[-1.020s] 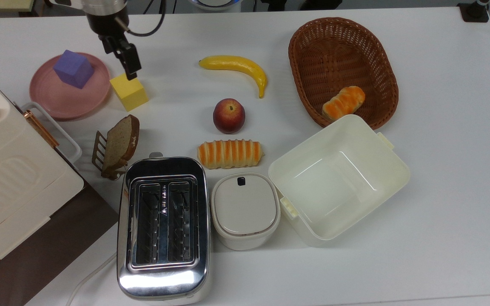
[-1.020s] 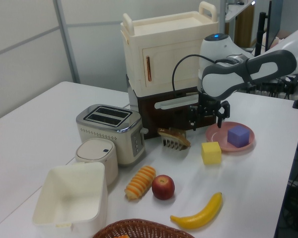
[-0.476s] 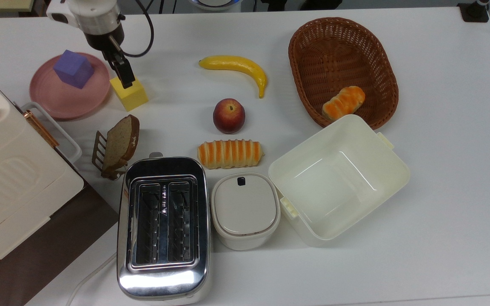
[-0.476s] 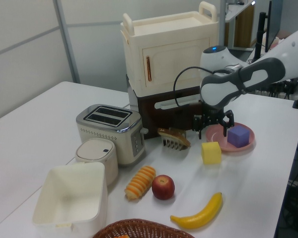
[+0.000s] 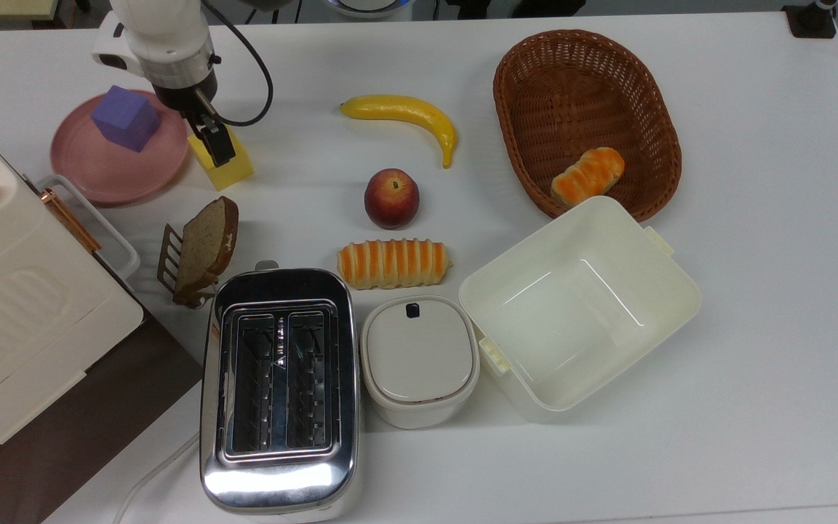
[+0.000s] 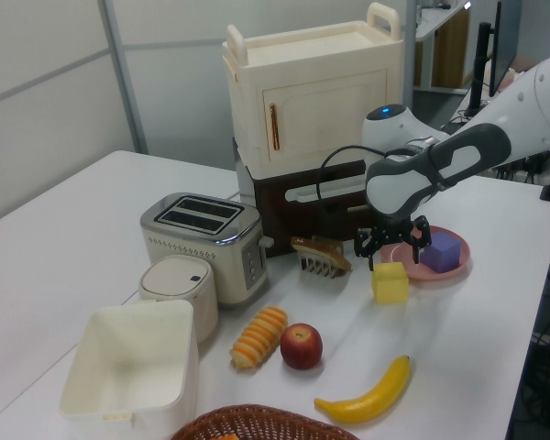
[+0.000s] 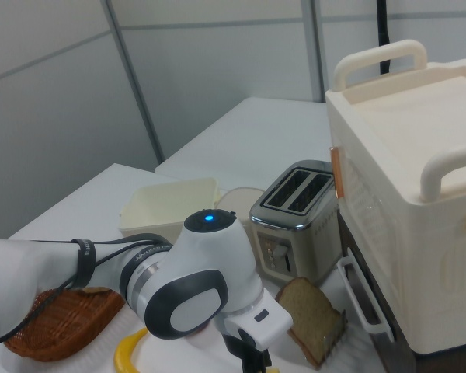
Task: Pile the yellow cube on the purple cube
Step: 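Close the gripper on the yellow cube, then lift the yellow cube and carry it above the purple cube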
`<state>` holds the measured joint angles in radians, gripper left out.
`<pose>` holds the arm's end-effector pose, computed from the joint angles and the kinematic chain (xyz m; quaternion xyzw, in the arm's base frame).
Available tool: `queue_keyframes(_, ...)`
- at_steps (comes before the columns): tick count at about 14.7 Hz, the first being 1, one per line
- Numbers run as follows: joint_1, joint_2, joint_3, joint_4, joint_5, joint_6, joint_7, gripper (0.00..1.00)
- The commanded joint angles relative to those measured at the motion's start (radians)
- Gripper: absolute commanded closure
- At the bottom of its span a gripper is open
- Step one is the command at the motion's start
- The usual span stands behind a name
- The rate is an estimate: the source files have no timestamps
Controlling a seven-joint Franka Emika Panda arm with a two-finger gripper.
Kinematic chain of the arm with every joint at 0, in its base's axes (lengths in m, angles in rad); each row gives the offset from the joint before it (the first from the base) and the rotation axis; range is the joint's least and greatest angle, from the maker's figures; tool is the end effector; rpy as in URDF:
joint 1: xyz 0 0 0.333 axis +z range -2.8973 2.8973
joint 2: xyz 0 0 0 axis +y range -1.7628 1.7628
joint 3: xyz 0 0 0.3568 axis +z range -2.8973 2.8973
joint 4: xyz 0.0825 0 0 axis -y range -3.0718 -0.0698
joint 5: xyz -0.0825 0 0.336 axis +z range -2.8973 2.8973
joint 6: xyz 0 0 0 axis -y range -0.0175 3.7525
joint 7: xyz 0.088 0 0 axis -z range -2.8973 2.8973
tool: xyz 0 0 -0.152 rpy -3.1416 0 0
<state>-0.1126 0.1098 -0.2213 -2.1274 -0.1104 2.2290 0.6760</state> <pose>0.4924 -0.1765 0.3849 0.8900 -0.4526 0.0064 0.0553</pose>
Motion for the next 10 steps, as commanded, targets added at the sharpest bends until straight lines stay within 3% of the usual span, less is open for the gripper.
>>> queue_keyframes(1, 0.007, 0.001, -0.004, -0.022, -0.031, 0.041, 0.02, 0.0)
queue_keyframes(8, 0.013, 0.039, -0.003, -0.022, -0.071, 0.046, 0.02, 0.0)
queue_keyframes(9, 0.013, 0.041, -0.001, -0.022, -0.087, 0.047, 0.02, 0.33)
queue_keyframes(10, 0.013, 0.042, -0.001, -0.022, -0.095, 0.047, 0.02, 0.53)
